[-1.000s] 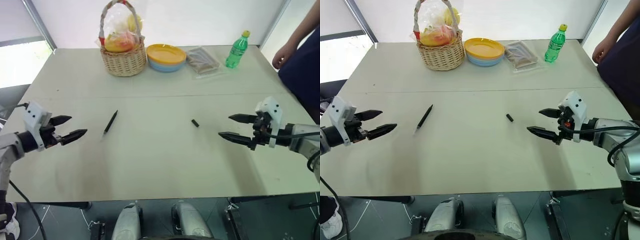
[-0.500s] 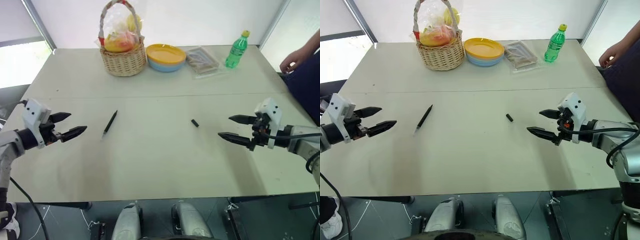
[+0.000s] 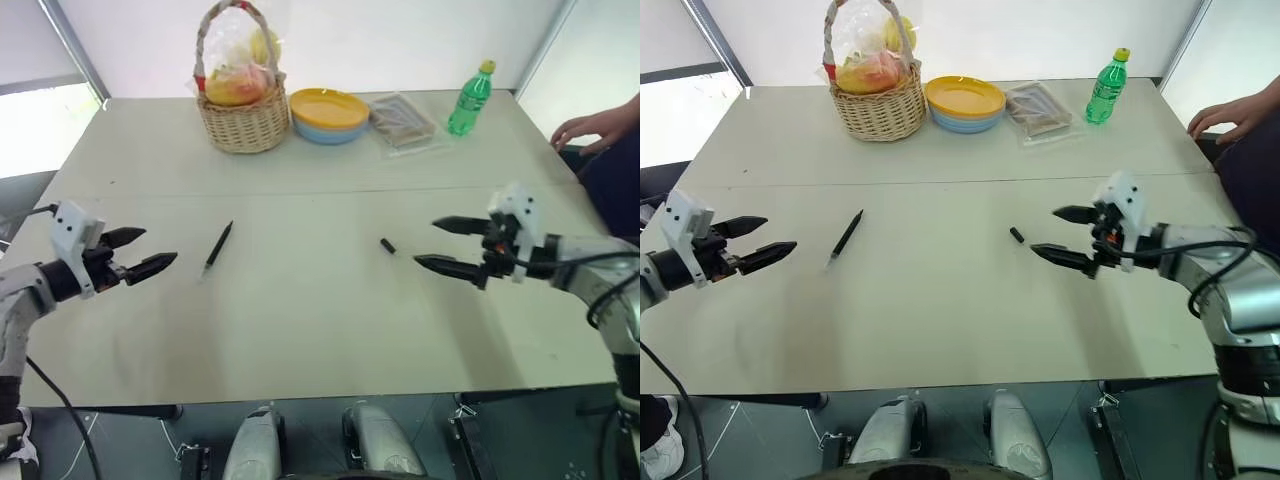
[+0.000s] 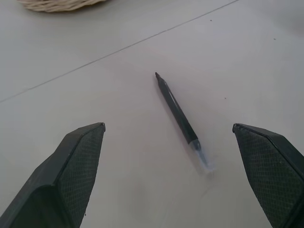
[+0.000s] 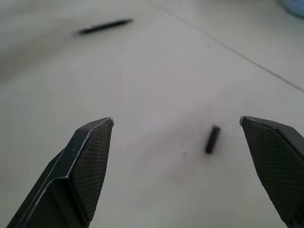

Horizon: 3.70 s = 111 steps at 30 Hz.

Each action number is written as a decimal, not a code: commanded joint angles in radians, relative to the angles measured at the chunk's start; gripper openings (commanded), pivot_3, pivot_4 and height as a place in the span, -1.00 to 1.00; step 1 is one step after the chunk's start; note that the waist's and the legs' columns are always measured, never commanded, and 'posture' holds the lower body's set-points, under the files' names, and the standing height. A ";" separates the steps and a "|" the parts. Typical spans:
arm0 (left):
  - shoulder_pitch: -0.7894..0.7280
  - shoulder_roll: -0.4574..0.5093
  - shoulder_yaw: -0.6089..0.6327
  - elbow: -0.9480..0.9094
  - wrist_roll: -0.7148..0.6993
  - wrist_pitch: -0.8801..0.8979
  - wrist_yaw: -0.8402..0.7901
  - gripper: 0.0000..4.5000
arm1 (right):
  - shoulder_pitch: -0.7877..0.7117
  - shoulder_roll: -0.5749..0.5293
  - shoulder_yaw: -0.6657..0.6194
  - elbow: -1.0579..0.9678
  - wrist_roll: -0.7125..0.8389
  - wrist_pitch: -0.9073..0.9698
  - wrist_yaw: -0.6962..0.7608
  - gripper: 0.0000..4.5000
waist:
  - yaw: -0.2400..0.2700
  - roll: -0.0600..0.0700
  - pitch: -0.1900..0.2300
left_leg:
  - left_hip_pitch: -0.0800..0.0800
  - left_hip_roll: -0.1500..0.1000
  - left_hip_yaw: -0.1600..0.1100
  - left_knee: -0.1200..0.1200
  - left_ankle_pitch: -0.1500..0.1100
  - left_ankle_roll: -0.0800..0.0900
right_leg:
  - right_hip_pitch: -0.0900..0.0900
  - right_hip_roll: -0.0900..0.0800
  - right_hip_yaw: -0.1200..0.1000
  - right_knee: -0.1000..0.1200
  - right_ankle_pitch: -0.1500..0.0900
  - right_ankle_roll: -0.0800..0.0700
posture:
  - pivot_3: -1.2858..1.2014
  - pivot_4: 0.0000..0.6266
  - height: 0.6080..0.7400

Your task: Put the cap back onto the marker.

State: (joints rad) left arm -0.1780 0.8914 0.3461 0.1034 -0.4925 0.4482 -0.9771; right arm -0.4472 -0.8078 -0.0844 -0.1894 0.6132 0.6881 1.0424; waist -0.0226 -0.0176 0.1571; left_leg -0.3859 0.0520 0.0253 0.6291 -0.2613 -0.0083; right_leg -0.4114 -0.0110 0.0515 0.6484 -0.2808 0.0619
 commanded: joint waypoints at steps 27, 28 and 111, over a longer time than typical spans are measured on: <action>-0.192 -0.377 -0.188 -0.030 0.211 0.042 0.507 1.00 | -0.001 0.178 0.159 -0.064 -0.089 -0.108 -0.052 0.96 | 0.009 -0.001 -0.001 | -0.002 -0.002 -0.003 0.003 0.000 0.000 | 0.002 0.000 -0.001 0.001 0.002 0.004 | 0.03 -0.52 1.00; -0.191 -0.378 -0.192 -0.026 0.219 0.046 0.507 1.00 | 0.001 0.180 0.159 -0.067 -0.088 -0.107 -0.058 0.96 | 0.009 -0.001 -0.001 | -0.002 -0.002 -0.003 0.003 0.000 0.000 | 0.002 0.000 -0.001 0.001 0.002 0.004 | 0.03 -0.52 1.00; -0.417 -0.017 -0.368 -0.095 0.174 -0.071 -0.283 -0.98 | 0.108 0.426 0.116 0.126 -0.400 -0.078 -0.654 1.00 | 0.003 -0.001 -0.002 | -0.003 -0.003 -0.002 0.002 0.000 0.000 | -0.001 0.002 0.000 0.001 0.001 0.003 | 0.03 -0.52 1.00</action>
State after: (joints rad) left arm -0.5905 0.8621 -0.0526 0.0382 -0.3096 0.3819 -1.2649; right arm -0.3162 -0.3858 0.0330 -0.0640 0.2178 0.6372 0.3809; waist -0.0192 -0.0185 0.1556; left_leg -0.3894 0.0493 0.0236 0.6309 -0.2611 -0.0083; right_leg -0.4127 -0.0091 0.0510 0.6493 -0.2794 0.0649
